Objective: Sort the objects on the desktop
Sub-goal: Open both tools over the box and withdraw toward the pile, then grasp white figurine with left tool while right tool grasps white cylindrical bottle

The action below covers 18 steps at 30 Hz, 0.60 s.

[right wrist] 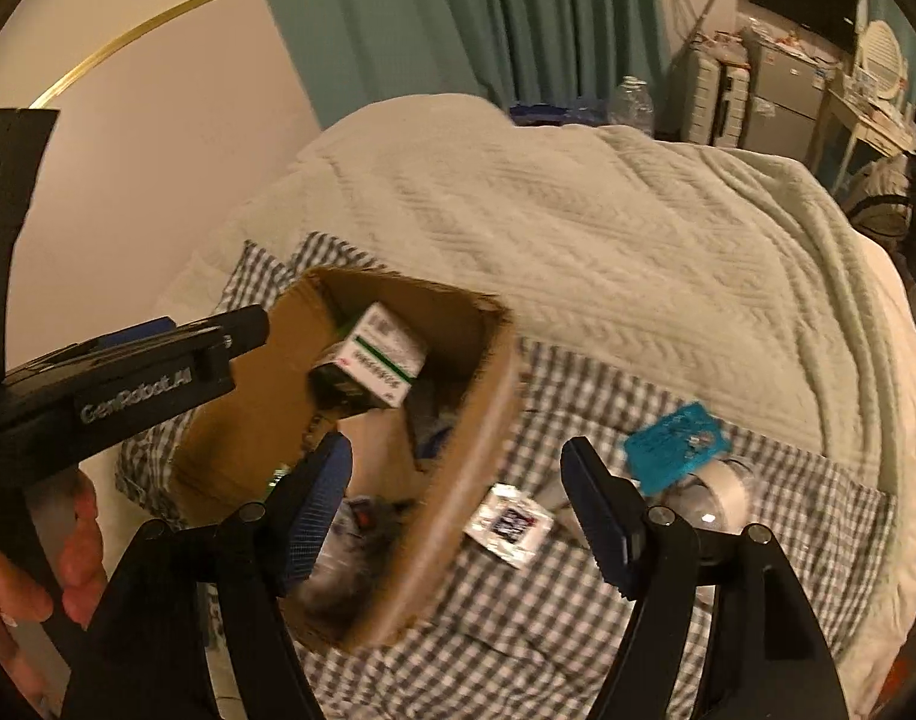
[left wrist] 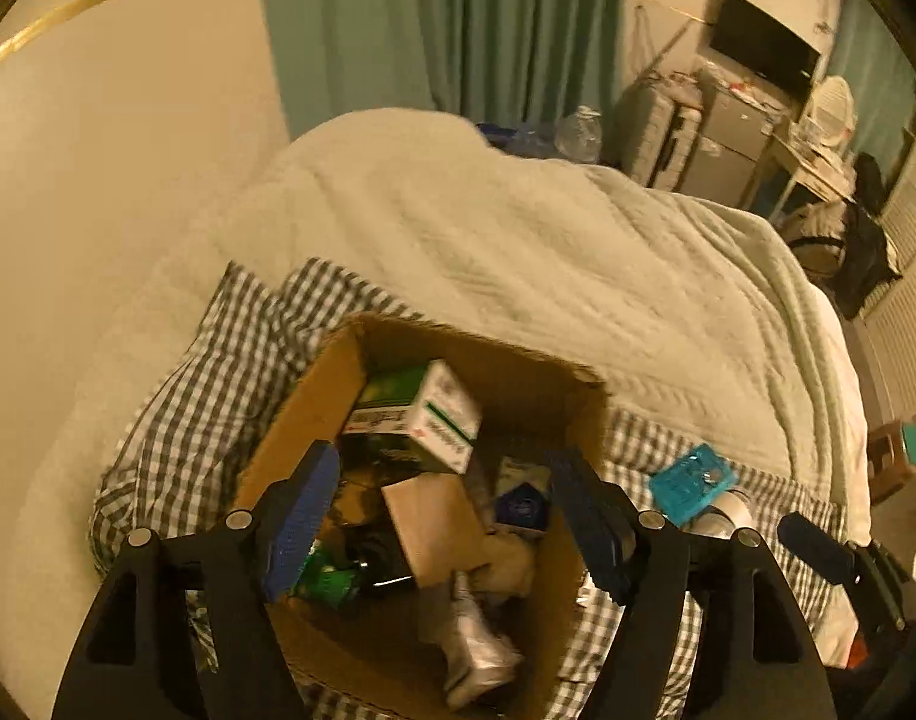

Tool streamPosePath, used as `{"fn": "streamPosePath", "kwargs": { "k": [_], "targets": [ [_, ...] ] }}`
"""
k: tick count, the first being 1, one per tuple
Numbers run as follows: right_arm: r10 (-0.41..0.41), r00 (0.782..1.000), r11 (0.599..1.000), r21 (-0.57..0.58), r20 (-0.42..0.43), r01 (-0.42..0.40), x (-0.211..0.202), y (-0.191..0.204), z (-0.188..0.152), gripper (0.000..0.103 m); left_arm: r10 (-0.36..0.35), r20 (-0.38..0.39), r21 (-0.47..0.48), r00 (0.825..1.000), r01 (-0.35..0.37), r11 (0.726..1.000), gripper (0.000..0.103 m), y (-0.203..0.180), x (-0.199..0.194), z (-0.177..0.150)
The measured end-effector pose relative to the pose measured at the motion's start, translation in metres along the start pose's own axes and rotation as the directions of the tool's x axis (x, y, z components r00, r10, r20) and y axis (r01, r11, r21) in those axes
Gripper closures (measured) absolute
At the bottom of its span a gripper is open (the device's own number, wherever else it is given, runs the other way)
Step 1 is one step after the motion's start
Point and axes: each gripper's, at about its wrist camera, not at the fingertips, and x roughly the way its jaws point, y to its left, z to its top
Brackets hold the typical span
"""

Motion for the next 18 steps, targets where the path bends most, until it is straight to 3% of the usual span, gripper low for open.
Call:
{"fn": "streamPosePath", "kwargs": {
  "k": [12, 18],
  "targets": [
    [-0.100, 0.995, 0.987, 0.130, 0.030, 0.095, -0.058, -0.102, -0.029, 0.031, -0.073, 0.020, 0.096, 0.997, 0.071, 0.993, 0.024, -0.093, -0.030, -0.025],
    [-0.144, 0.989, 0.975, 0.172, 0.021, 0.138, -0.081, -0.145, -0.052, 0.031, -0.094, -0.015, 0.117, 0.995, 0.095, 0.989, 0.024, -0.133, -0.024, -0.049]
  ]
}}
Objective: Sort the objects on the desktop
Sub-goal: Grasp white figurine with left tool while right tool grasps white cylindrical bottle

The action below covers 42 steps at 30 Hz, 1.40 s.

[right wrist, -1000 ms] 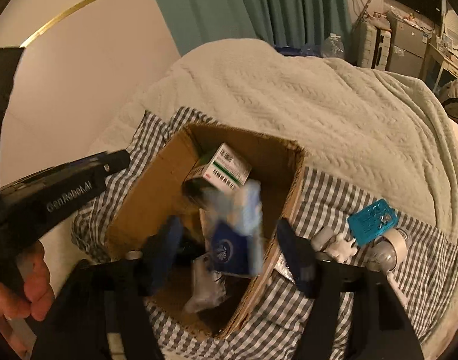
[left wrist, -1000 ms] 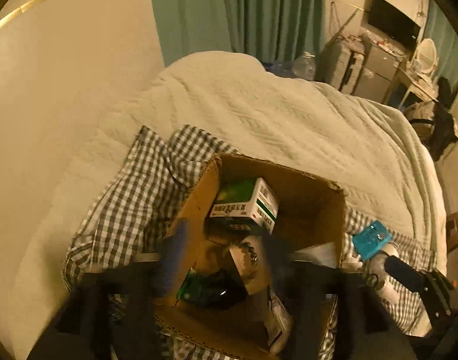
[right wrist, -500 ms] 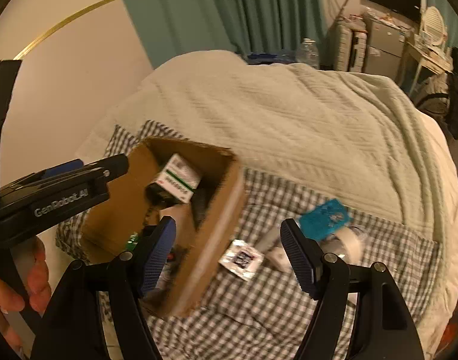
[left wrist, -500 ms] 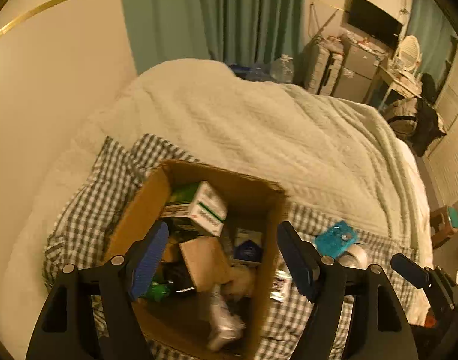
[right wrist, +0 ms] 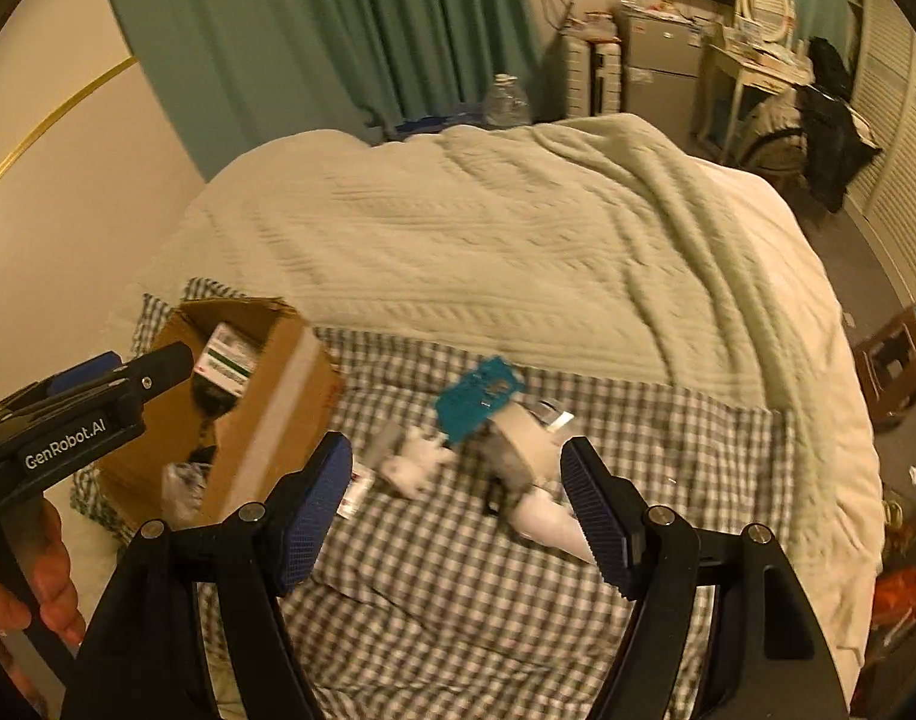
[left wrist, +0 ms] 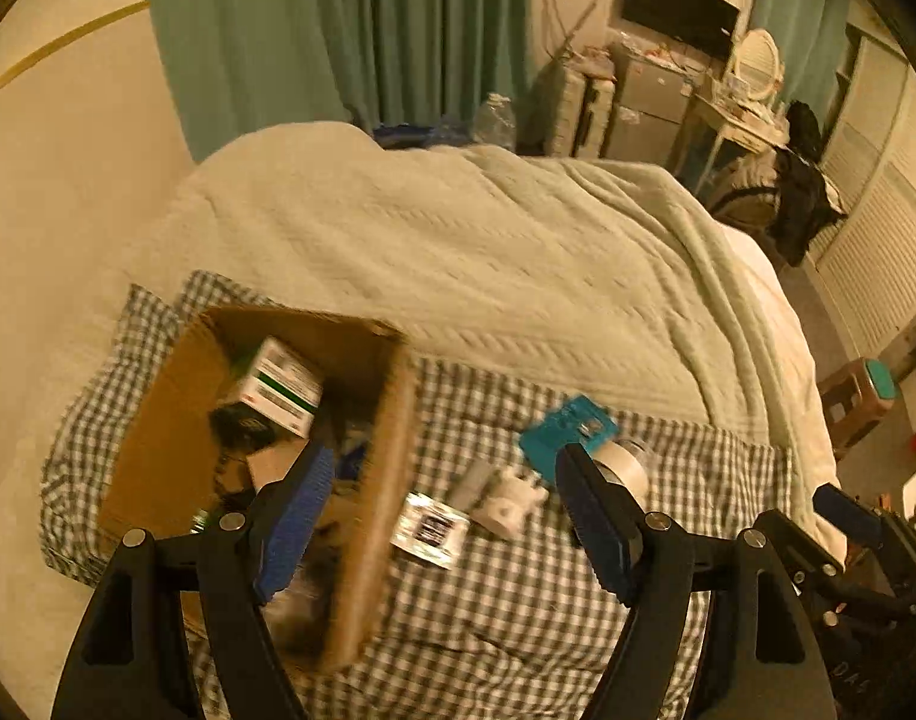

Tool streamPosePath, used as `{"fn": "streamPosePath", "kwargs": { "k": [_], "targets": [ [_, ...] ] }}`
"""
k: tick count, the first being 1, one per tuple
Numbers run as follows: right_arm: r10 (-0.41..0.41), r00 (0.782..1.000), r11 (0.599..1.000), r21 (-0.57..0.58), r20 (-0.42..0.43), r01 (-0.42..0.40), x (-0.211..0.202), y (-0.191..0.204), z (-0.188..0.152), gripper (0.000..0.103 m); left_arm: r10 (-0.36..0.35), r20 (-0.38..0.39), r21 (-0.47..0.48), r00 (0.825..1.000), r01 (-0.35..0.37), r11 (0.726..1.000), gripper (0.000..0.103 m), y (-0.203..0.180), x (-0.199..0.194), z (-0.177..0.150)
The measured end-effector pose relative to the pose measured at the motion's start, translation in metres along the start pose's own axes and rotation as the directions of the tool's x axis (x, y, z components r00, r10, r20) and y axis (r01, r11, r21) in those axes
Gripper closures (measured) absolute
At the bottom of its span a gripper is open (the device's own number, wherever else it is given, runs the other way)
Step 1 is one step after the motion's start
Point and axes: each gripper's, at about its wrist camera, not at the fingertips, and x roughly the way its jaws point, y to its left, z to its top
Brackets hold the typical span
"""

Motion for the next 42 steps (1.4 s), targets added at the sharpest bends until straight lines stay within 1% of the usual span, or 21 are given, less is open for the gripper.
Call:
{"fn": "streamPosePath", "kwargs": {
  "k": [5, 7, 10, 12, 13, 16, 18, 19, 21, 24, 26, 27, 30, 32, 34, 36, 38, 39, 40, 42],
  "targets": [
    [-0.048, 0.998, 0.999, -0.008, -0.029, 0.048, -0.002, -0.033, -0.016, 0.031, 0.001, -0.014, 0.080, 1.000, 0.000, 0.997, 0.024, -0.031, 0.018, -0.023],
    [-0.079, 0.995, 0.997, -0.011, -0.054, 0.079, 0.003, -0.046, -0.022, 0.031, -0.015, -0.037, 0.103, 0.999, 0.019, 0.995, 0.024, -0.040, 0.029, -0.031],
    [-0.093, 0.990, 0.996, -0.011, -0.105, 0.093, 0.018, -0.063, -0.030, 0.031, -0.008, -0.064, 0.131, 0.998, 0.017, 0.991, 0.024, -0.050, 0.050, -0.044],
    [-0.101, 0.986, 0.995, -0.023, -0.134, 0.099, 0.028, -0.069, -0.036, 0.031, -0.003, -0.094, 0.130, 0.996, 0.015, 0.991, 0.024, -0.053, 0.062, -0.052],
    [-0.108, 0.983, 0.994, -0.035, -0.149, 0.104, 0.034, -0.071, -0.038, 0.031, -0.006, -0.122, 0.120, 0.993, 0.021, 0.993, 0.024, -0.054, 0.073, -0.056],
    [-0.138, 0.971, 0.988, -0.089, -0.194, 0.123, 0.055, -0.077, -0.048, 0.031, -0.022, -0.169, 0.065, 0.985, 0.034, 0.997, 0.024, -0.054, 0.094, -0.065],
    [-0.136, 0.967, 0.987, -0.114, -0.215, 0.114, 0.066, -0.079, -0.052, 0.031, -0.034, -0.196, 0.031, 0.980, 0.041, 0.999, 0.024, -0.055, 0.110, -0.071],
    [-0.116, 0.968, 0.988, -0.127, -0.224, 0.089, 0.072, -0.080, -0.054, 0.031, -0.031, -0.206, 0.027, 0.978, 0.037, 0.999, 0.024, -0.057, 0.117, -0.073],
    [-0.092, 0.968, 0.986, -0.155, -0.235, 0.056, 0.083, -0.079, -0.058, 0.031, -0.029, -0.222, 0.025, 0.975, 0.035, 0.999, 0.024, -0.061, 0.128, -0.077],
    [-0.094, 0.961, 0.978, -0.205, -0.259, 0.040, 0.101, -0.073, -0.062, 0.031, -0.026, -0.230, 0.033, 0.973, 0.034, 0.999, 0.024, -0.071, 0.148, -0.082],
    [-0.074, 0.955, 0.977, -0.214, -0.286, 0.011, 0.114, -0.069, -0.063, 0.031, -0.017, -0.236, 0.047, 0.972, 0.029, 0.998, 0.024, -0.077, 0.159, -0.083],
    [-0.068, 0.951, 0.975, -0.223, -0.302, -0.001, 0.121, -0.068, -0.064, 0.031, 0.002, -0.244, 0.064, 0.970, 0.014, 0.998, 0.024, -0.081, 0.166, -0.085],
    [-0.087, 0.936, 0.960, -0.281, -0.341, -0.014, 0.143, -0.062, -0.068, 0.031, 0.048, -0.247, 0.092, 0.968, -0.026, 0.995, 0.024, -0.086, 0.182, -0.086],
    [-0.082, 0.926, 0.954, -0.299, -0.370, -0.035, 0.158, -0.062, -0.072, 0.031, 0.052, -0.255, 0.093, 0.966, -0.029, 0.995, 0.024, -0.085, 0.192, -0.086],
    [-0.080, 0.913, 0.949, -0.311, -0.401, -0.053, 0.174, -0.063, -0.077, 0.031, 0.061, -0.281, 0.081, 0.958, -0.039, 0.996, 0.024, -0.082, 0.206, -0.085],
    [-0.092, 0.896, 0.941, -0.333, -0.434, -0.065, 0.189, -0.063, -0.082, 0.031, 0.055, -0.300, 0.068, 0.952, -0.036, 0.997, 0.024, -0.080, 0.217, -0.085],
    [-0.122, 0.881, 0.929, -0.366, -0.458, -0.062, 0.202, -0.063, -0.087, 0.031, 0.063, -0.308, 0.078, 0.949, -0.040, 0.996, 0.024, -0.080, 0.225, -0.084],
    [-0.127, 0.872, 0.924, -0.375, -0.473, -0.069, 0.210, -0.063, -0.090, 0.031, 0.080, -0.305, 0.098, 0.949, -0.053, 0.994, 0.024, -0.082, 0.229, -0.083],
    [-0.119, 0.862, 0.894, -0.431, -0.492, -0.123, 0.215, -0.062, -0.092, 0.031, 0.088, -0.304, 0.114, 0.948, -0.055, 0.992, 0.024, -0.083, 0.232, -0.083],
    [-0.140, 0.853, 0.884, -0.451, -0.503, -0.121, 0.227, -0.061, -0.094, 0.031, 0.087, -0.312, 0.134, 0.946, -0.046, 0.990, 0.024, -0.084, 0.238, -0.082]
  ]
}}
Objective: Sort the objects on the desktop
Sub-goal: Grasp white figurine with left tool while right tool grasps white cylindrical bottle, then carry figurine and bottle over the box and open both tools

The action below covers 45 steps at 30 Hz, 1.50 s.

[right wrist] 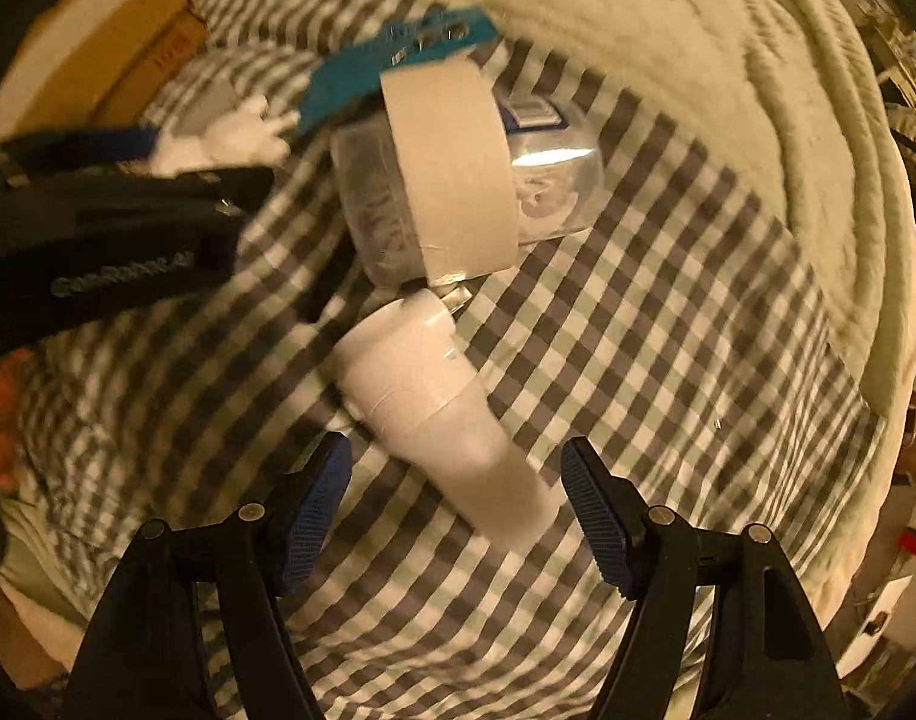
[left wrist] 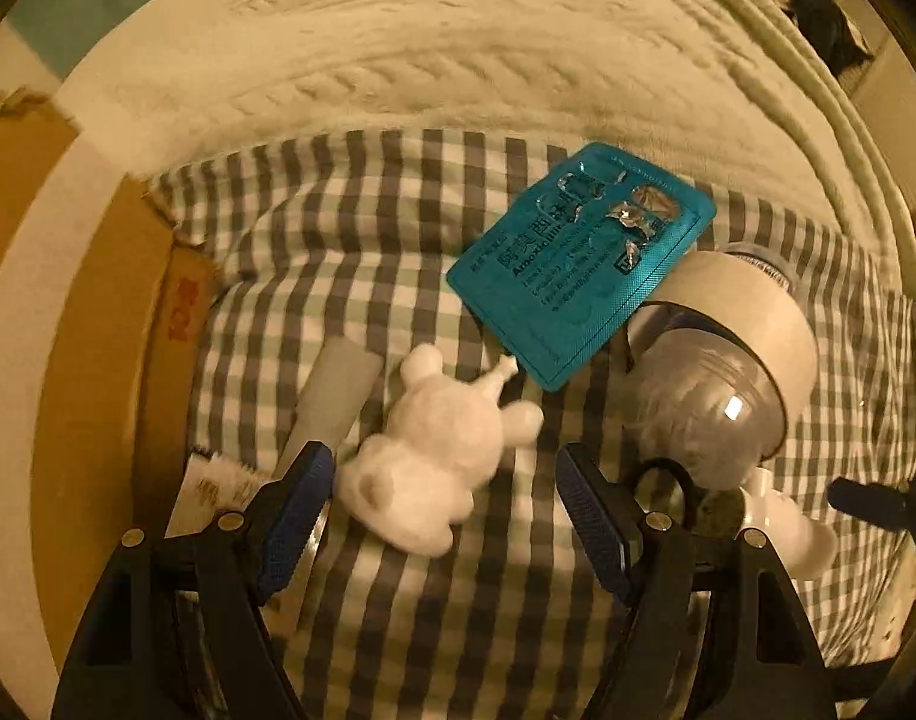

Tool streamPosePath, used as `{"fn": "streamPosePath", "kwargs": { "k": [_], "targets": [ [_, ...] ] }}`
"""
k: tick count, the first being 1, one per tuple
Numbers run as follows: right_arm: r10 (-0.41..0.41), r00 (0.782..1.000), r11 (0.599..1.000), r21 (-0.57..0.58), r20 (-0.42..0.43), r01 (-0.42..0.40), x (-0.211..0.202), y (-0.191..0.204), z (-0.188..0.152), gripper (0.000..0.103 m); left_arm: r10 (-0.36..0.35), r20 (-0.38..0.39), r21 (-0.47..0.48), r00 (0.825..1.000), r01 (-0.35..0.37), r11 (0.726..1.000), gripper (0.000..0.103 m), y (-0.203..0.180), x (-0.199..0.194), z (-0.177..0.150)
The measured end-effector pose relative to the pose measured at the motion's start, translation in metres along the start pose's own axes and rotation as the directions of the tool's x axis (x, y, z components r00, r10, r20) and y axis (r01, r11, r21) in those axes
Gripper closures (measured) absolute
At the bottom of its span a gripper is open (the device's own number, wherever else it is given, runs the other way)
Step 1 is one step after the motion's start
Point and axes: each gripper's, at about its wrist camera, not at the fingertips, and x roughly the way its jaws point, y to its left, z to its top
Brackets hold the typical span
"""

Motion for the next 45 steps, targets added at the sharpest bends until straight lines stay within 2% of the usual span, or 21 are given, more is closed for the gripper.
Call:
{"fn": "streamPosePath", "kwargs": {
  "k": [3, 5, 7, 9, 10, 13, 18, 25, 32, 33, 36, 38, 43, 45],
  "targets": [
    [0.009, 1.000, 1.000, -0.022, -0.023, -0.010, 0.013, -0.001, 0.007, 0.032, 0.013, -0.031, 0.032, 0.999, -0.012, 0.999, 0.024, 0.000, 0.014, 0.001],
    [0.001, 1.000, 1.000, -0.028, -0.030, -0.001, 0.019, -0.002, 0.012, 0.036, 0.027, -0.048, 0.039, 0.998, -0.025, 0.999, 0.024, 0.001, 0.022, -0.002],
    [-0.017, 0.998, 0.999, -0.046, -0.057, 0.015, 0.026, -0.001, 0.017, 0.054, 0.015, -0.052, 0.048, 0.999, -0.013, 0.999, 0.028, 0.000, 0.025, -0.005],
    [-0.015, 0.998, 0.999, -0.049, -0.064, 0.011, 0.028, 0.000, 0.020, 0.059, 0.012, -0.055, 0.065, 0.998, -0.008, 0.998, 0.040, -0.002, 0.025, -0.006],
    [-0.015, 0.998, 0.999, -0.044, -0.065, 0.012, 0.028, -0.001, 0.020, 0.059, -0.007, -0.064, 0.069, 0.998, 0.011, 0.998, 0.044, -0.003, 0.024, -0.006],
    [-0.001, 0.998, 1.000, -0.019, -0.069, 0.000, 0.024, -0.007, 0.020, 0.059, -0.027, -0.071, 0.067, 0.997, 0.032, 0.997, 0.044, -0.004, 0.020, -0.008],
    [-0.049, 0.997, 0.998, 0.024, -0.065, 0.050, 0.009, -0.020, 0.012, 0.059, -0.038, -0.076, 0.063, 0.996, 0.043, 0.997, 0.045, -0.002, 0.006, -0.017],
    [-0.081, 0.996, 0.989, 0.122, -0.029, 0.084, -0.029, -0.029, -0.010, 0.059, -0.104, -0.030, 0.028, 0.994, 0.105, 0.994, 0.045, 0.010, -0.044, -0.028],
    [-0.098, 0.993, 0.981, 0.176, 0.068, 0.084, -0.088, -0.014, -0.029, 0.059, -0.159, 0.036, -0.022, 0.987, 0.160, 0.987, 0.045, 0.030, -0.101, -0.036],
    [-0.098, 0.992, 0.980, 0.184, 0.082, 0.081, -0.098, -0.021, -0.030, 0.059, -0.171, 0.049, -0.032, 0.984, 0.173, 0.984, 0.045, 0.036, -0.113, -0.038],
    [-0.111, 0.985, 0.976, 0.203, 0.133, 0.083, -0.128, -0.012, -0.021, 0.059, -0.185, 0.082, -0.037, 0.979, 0.189, 0.981, 0.045, 0.045, -0.139, -0.038],
    [-0.121, 0.978, 0.974, 0.212, 0.169, 0.084, -0.146, 0.002, -0.019, 0.059, -0.171, 0.108, -0.034, 0.979, 0.176, 0.984, 0.045, 0.059, -0.157, -0.037],
    [-0.087, 0.956, 0.972, 0.236, 0.279, 0.020, -0.197, 0.033, -0.022, 0.059, -0.123, 0.175, -0.012, 0.977, 0.127, 0.992, 0.045, 0.089, -0.196, -0.045],
    [-0.116, 0.942, 0.974, 0.221, 0.316, 0.046, -0.212, 0.053, -0.020, 0.059, -0.120, 0.211, -0.023, 0.970, 0.128, 0.992, 0.045, 0.107, -0.212, -0.053]
  ]
}}
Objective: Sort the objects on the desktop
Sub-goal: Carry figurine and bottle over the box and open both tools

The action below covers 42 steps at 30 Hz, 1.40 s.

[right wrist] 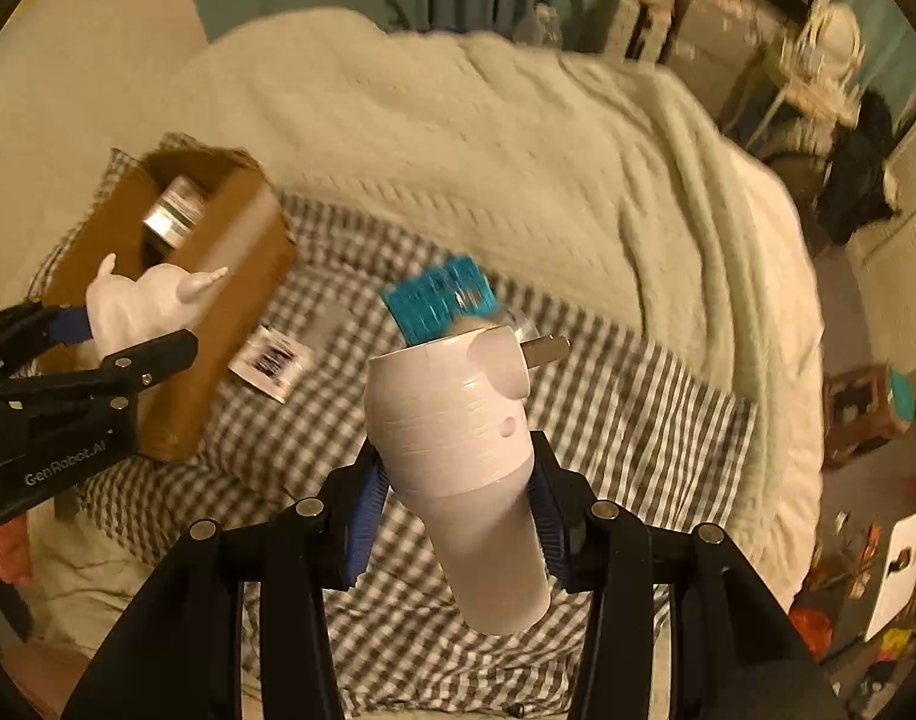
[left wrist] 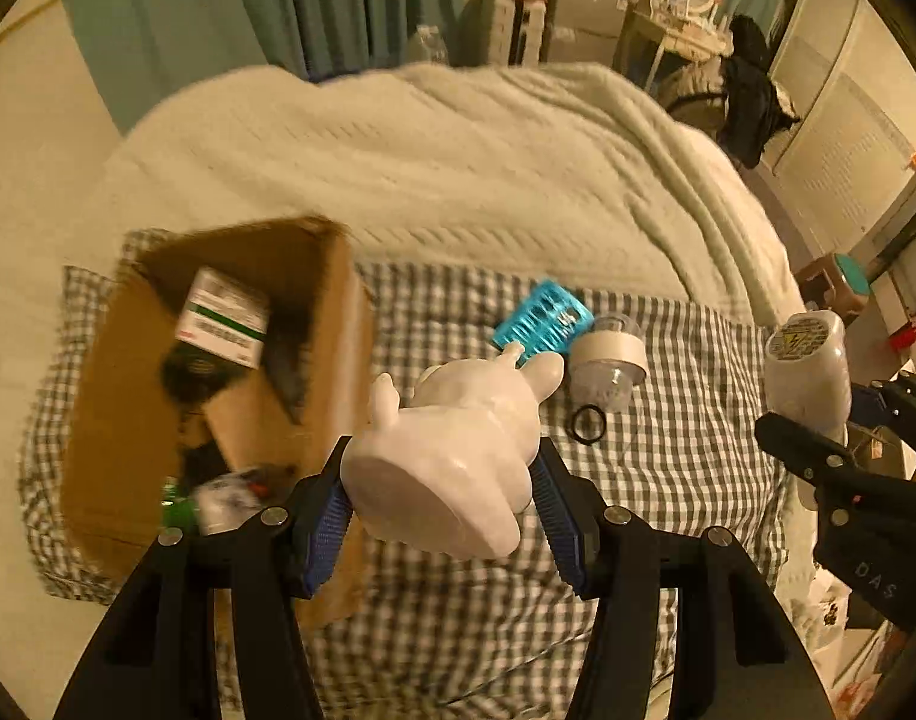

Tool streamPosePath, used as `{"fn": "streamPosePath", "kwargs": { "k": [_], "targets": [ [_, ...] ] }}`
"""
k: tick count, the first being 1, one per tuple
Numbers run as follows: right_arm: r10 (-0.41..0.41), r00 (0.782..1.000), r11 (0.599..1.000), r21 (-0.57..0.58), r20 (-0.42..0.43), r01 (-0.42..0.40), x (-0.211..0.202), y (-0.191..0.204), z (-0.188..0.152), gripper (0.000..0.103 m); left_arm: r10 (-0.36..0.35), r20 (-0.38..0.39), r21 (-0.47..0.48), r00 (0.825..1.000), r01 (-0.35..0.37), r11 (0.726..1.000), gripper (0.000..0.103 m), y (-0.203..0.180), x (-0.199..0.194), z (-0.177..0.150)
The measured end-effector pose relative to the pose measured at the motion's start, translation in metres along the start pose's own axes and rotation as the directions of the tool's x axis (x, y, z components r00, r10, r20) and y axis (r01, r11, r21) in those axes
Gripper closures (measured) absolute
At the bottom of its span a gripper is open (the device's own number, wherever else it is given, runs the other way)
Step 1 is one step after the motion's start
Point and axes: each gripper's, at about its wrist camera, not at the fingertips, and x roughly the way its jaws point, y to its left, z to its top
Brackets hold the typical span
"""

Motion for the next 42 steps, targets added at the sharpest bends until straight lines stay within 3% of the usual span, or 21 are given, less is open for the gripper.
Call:
{"fn": "streamPosePath", "kwargs": {
  "k": [6, 12, 17, 24, 29, 33, 39, 41, 42],
  "targets": [
    [0.045, 0.996, 0.999, -0.026, 0.079, -0.043, -0.031, 0.056, 0.010, 0.059, 0.019, 0.015, -0.061, 1.000, -0.018, 0.998, 0.045, 0.044, -0.022, -0.015],
    [0.080, 0.991, 0.996, -0.051, 0.106, -0.075, -0.039, 0.106, 0.021, 0.059, 0.005, 0.018, -0.133, 1.000, -0.002, 0.991, 0.045, 0.088, -0.038, -0.026],
    [0.098, 0.987, 0.995, -0.049, 0.129, -0.092, -0.039, 0.133, 0.030, 0.059, 0.065, 0.025, -0.197, 0.998, -0.058, 0.979, 0.045, 0.127, -0.038, -0.024],
    [0.156, 0.979, 0.987, 0.002, 0.133, -0.158, -0.019, 0.156, 0.059, 0.059, 0.129, 0.023, -0.215, 0.991, -0.121, 0.969, 0.045, 0.156, -0.022, -0.014],
    [0.197, 0.975, 0.980, 0.012, 0.108, -0.199, 0.007, 0.173, 0.078, 0.059, 0.130, 0.002, -0.237, 0.992, -0.126, 0.963, 0.045, 0.173, -0.004, -0.002],
    [0.287, 0.954, 0.953, 0.076, 0.093, -0.294, 0.029, 0.177, 0.094, 0.059, 0.142, 0.002, -0.269, 0.990, -0.136, 0.953, 0.045, 0.186, 0.005, 0.005],
    [0.358, 0.930, 0.916, 0.161, 0.085, -0.368, 0.060, 0.174, 0.104, 0.059, 0.173, -0.005, -0.264, 0.985, -0.168, 0.950, 0.045, 0.191, 0.018, 0.017],
    [0.388, 0.916, 0.895, 0.196, 0.101, -0.400, 0.066, 0.168, 0.107, 0.052, 0.180, -0.019, -0.266, 0.983, -0.179, 0.947, 0.043, 0.192, 0.022, 0.020],
    [0.400, 0.910, 0.885, 0.213, 0.111, -0.415, 0.068, 0.166, 0.109, 0.039, 0.188, -0.030, -0.264, 0.982, -0.190, 0.946, 0.042, 0.191, 0.024, 0.022]
  ]
}}
